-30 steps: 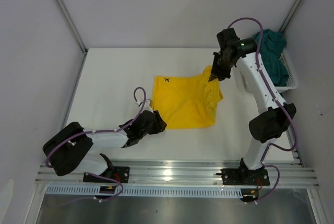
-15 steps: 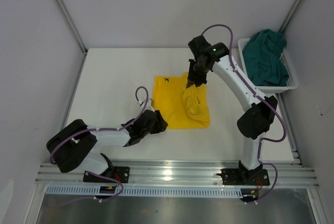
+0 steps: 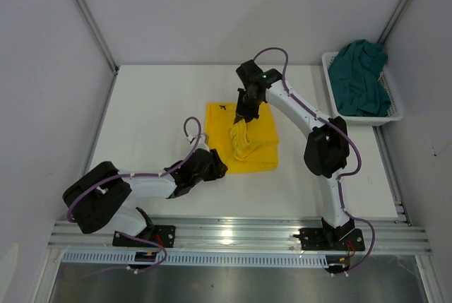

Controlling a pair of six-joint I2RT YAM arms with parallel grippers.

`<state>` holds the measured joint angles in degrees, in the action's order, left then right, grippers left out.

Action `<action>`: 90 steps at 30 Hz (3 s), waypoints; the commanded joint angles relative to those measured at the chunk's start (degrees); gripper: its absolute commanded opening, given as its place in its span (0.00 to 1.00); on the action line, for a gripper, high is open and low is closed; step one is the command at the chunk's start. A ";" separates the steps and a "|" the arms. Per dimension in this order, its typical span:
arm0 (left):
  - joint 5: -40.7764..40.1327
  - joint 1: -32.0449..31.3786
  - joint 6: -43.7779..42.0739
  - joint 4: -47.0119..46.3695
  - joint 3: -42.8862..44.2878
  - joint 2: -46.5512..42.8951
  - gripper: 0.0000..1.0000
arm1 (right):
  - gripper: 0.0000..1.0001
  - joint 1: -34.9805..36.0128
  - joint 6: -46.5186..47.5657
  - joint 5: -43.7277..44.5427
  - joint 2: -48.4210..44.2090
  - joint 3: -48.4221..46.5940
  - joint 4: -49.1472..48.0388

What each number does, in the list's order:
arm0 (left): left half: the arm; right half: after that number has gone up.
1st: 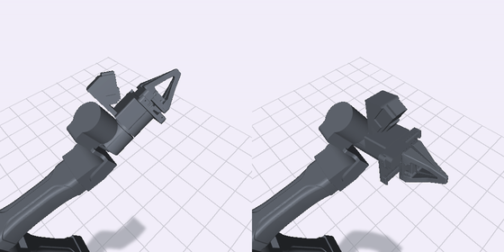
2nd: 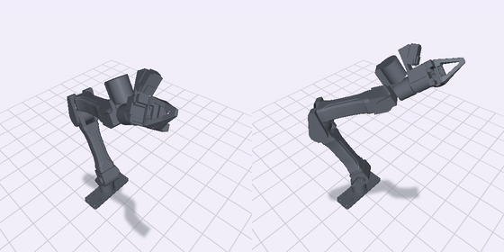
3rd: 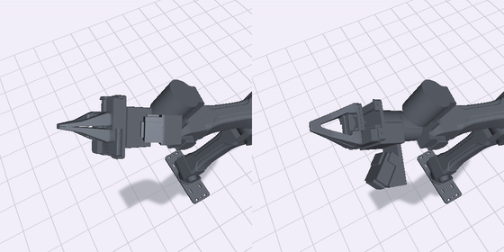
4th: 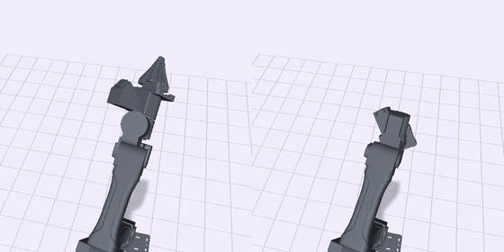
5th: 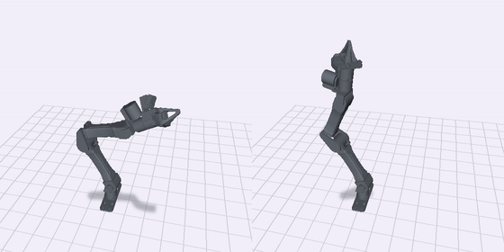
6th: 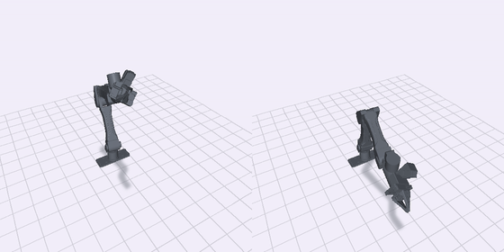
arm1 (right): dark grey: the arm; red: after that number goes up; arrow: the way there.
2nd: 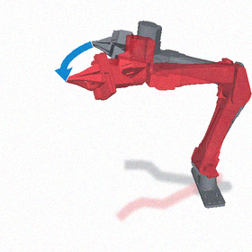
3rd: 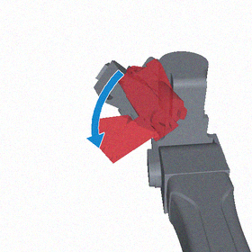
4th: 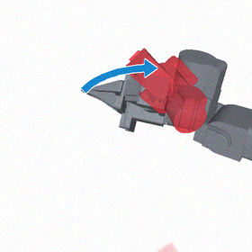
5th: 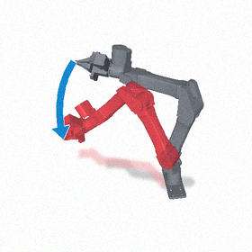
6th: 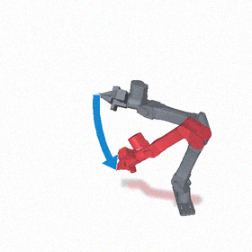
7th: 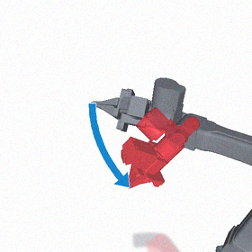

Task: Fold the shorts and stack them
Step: Fold the shorts, then neatly place the folded shorts to the corner

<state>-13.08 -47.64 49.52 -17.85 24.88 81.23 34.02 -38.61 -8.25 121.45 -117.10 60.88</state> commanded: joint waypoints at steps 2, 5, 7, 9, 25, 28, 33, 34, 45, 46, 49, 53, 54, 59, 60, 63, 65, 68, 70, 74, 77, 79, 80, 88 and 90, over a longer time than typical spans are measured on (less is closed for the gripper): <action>0.69 -0.79 -0.74 2.53 0.25 -3.44 0.51 | 0.00 0.34 -1.38 -0.28 1.51 0.82 -5.33; 0.60 -0.97 -1.00 6.84 -0.01 -8.88 0.59 | 0.00 0.34 -1.73 -0.54 2.48 2.05 -7.18; 0.16 -1.05 -0.83 9.66 -0.71 -15.20 0.70 | 0.00 0.43 -1.99 -0.45 3.00 2.31 -8.32; -1.15 -1.14 -0.39 15.19 -0.80 -19.86 0.75 | 0.00 0.52 -2.34 -0.63 3.88 2.49 -9.02; -5.64 -0.88 -1.18 30.24 3.33 -33.50 0.84 | 0.96 4.39 -7.97 -8.52 1.16 11.10 -33.28; -6.25 -0.88 -1.44 30.85 3.33 -34.12 0.84 | 0.96 3.86 -7.62 -13.00 -0.33 13.82 -39.59; -7.22 -0.88 -1.79 31.82 3.59 -35.35 0.84 | 0.97 3.60 -8.32 -17.22 -3.67 20.41 -49.88; -7.40 -0.88 -1.88 31.91 3.59 -35.44 0.84 | 0.97 3.34 -8.58 -17.76 -3.76 20.68 -50.07; 0.13 8.16 -5.57 28.84 6.32 -30.00 0.86 | 0.93 -3.34 -4.82 -18.56 -17.55 36.84 -55.70; 1.81 10.00 -5.22 28.40 6.23 -28.69 0.87 | 0.93 -4.48 -3.94 -18.03 -18.87 37.99 -55.09; 3.76 10.46 -0.49 26.99 4.56 -27.88 0.99 | 0.95 -6.85 -1.47 -14.70 -24.49 42.55 -52.10; 6.14 9.93 11.00 20.50 -2.46 -31.12 0.99 | 0.99 -8.88 -0.68 -11.28 -30.74 48.89 -51.92; 5.53 9.50 12.43 19.26 -4.91 -31.57 0.99 | 0.99 -8.71 -0.07 -10.30 -32.05 49.50 -51.13; 3.50 7.91 13.94 20.04 -4.06 -29.12 0.99 | 0.99 -8.53 1.61 -3.63 -37.24 53.89 -51.72; 3.24 7.65 14.55 20.30 -3.88 -28.07 0.99 | 0.99 -8.71 1.43 -2.92 -38.38 55.30 -52.87; 2.19 4.94 18.24 18.12 -4.66 -27.18 0.99 | 1.00 -10.11 0.73 -1.95 -42.16 59.96 -56.22; -0.52 3.17 22.01 13.57 -6.60 -27.00 0.99 | 1.00 -10.55 0.64 -1.33 -44.01 61.81 -57.10; -2.99 0.97 26.22 6.80 -9.32 -25.60 0.99 | 1.00 -11.17 0.55 -0.89 -45.50 63.13 -57.72; -4.23 0.18 27.73 4.41 -10.12 -23.59 0.99 | 0.99 -11.61 0.73 -1.15 -45.86 63.31 -57.46; -8.18 -0.97 30.11 0.98 -9.60 -19.89 0.99 | 0.99 -12.48 2.22 -0.98 -47.17 63.05 -56.05; -9.59 -1.32 30.11 0.45 -7.32 -15.25 0.99 | 0.99 -14.06 2.75 -1.42 -48.41 63.31 -55.43; -9.86 -1.23 30.72 -1.13 -6.17 -12.34 0.99 | 1.00 -15.20 2.93 -2.55 -49.46 63.48 -55.43; -9.86 -1.32 31.08 -2.01 -5.82 -9.37 0.99 | 0.99 -15.47 3.01 -2.73 -49.90 63.49 -55.35; -11.17 -1.23 33.97 -7.64 -0.19 4.01 0.99 | 1.00 -20.04 5.12 -4.23 -56.13 66.11 -53.41; -11.70 -0.88 34.68 -9.22 0.69 7.43 0.98 | 0.99 -21.62 5.21 -4.75 -57.54 67.00 -53.41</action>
<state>-22.15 -48.53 82.15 -25.58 24.36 84.51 14.33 -35.24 -11.88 67.20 -51.24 7.60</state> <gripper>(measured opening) 0.985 0.993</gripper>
